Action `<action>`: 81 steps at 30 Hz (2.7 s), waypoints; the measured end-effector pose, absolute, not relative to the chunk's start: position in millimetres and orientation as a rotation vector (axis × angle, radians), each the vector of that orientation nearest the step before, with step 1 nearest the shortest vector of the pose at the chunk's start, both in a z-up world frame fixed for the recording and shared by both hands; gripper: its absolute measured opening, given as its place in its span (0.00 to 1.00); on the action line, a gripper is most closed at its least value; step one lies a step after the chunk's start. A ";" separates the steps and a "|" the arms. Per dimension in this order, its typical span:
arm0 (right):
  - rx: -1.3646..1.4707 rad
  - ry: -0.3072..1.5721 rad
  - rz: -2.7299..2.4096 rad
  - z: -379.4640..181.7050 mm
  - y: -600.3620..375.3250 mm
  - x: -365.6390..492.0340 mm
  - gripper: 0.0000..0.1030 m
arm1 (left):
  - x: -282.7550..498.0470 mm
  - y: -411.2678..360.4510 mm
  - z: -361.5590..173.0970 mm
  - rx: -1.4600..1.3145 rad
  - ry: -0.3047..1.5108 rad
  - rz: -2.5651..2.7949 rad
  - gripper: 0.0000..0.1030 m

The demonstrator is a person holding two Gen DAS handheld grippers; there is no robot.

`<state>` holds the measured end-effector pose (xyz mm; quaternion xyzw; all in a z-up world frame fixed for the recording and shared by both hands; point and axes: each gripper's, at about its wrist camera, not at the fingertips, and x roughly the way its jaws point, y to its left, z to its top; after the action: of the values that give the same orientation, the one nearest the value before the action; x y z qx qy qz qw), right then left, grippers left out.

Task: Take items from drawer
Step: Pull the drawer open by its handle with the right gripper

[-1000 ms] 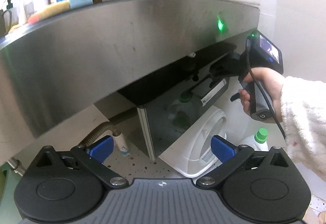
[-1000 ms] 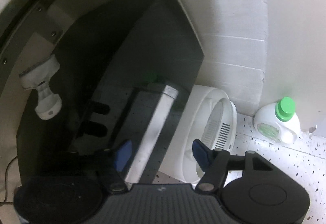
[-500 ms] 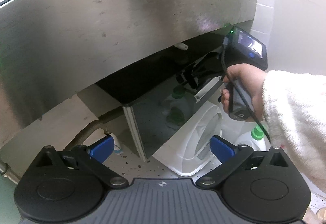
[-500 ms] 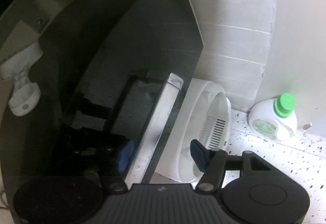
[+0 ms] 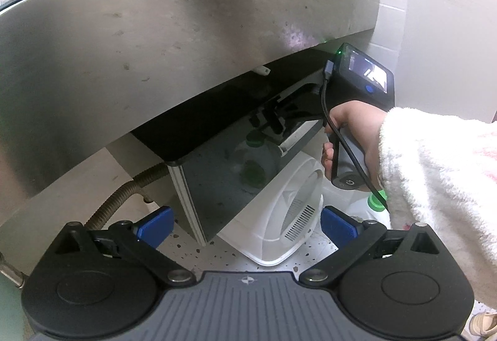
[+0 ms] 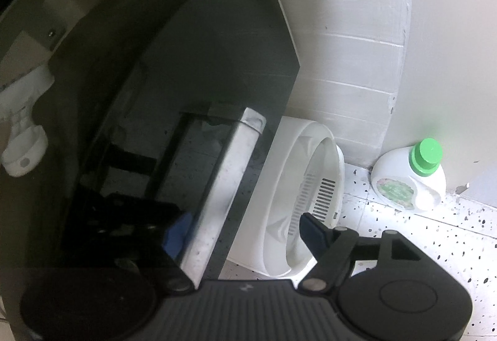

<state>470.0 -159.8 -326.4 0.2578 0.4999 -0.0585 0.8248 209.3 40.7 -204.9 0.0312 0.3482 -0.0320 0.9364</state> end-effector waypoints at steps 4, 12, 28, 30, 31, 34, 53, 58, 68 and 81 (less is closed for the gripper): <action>0.516 1.060 -0.115 -323.5 -158.9 466.2 0.72 | 207.3 39.4 -204.5 0.075 0.715 -0.060 0.99; 0.409 1.033 -0.083 -318.5 -155.3 464.5 0.72 | 204.8 40.8 -201.9 0.086 0.720 -0.051 0.99; 0.432 1.038 -0.085 -314.2 -185.8 434.1 0.72 | 201.3 45.2 -198.6 0.088 0.705 -0.082 0.99; 0.442 1.043 -0.083 -314.3 -195.5 426.7 0.72 | 200.4 43.9 -197.1 0.087 0.700 -0.091 0.99; 0.448 1.047 -0.082 -314.9 -200.2 423.5 0.72 | 199.4 41.9 -196.3 0.089 0.697 -0.094 0.99; 0.453 1.051 -0.079 -314.1 -216.5 410.3 0.72 | 196.5 35.4 -193.4 0.097 0.687 -0.109 0.99; 0.458 1.057 -0.082 -306.9 -259.1 364.1 0.72 | 180.8 10.9 -176.1 0.135 0.668 -0.145 0.99; 0.457 1.059 -0.080 -304.7 -266.6 356.8 0.72 | 177.8 7.4 -173.7 0.143 0.664 -0.151 0.99; 0.456 1.064 -0.076 -289.9 -278.6 329.0 0.72 | 176.0 1.1 -171.5 0.155 0.669 -0.158 0.99; 0.461 1.066 -0.080 -286.3 -299.0 289.6 0.72 | 177.1 -1.6 -172.2 0.151 0.678 -0.178 0.99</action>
<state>289.6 -299.0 -286.3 0.2176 0.5035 -0.0379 0.8353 177.1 -1.6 -172.2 0.0741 0.3318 -0.0872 0.9364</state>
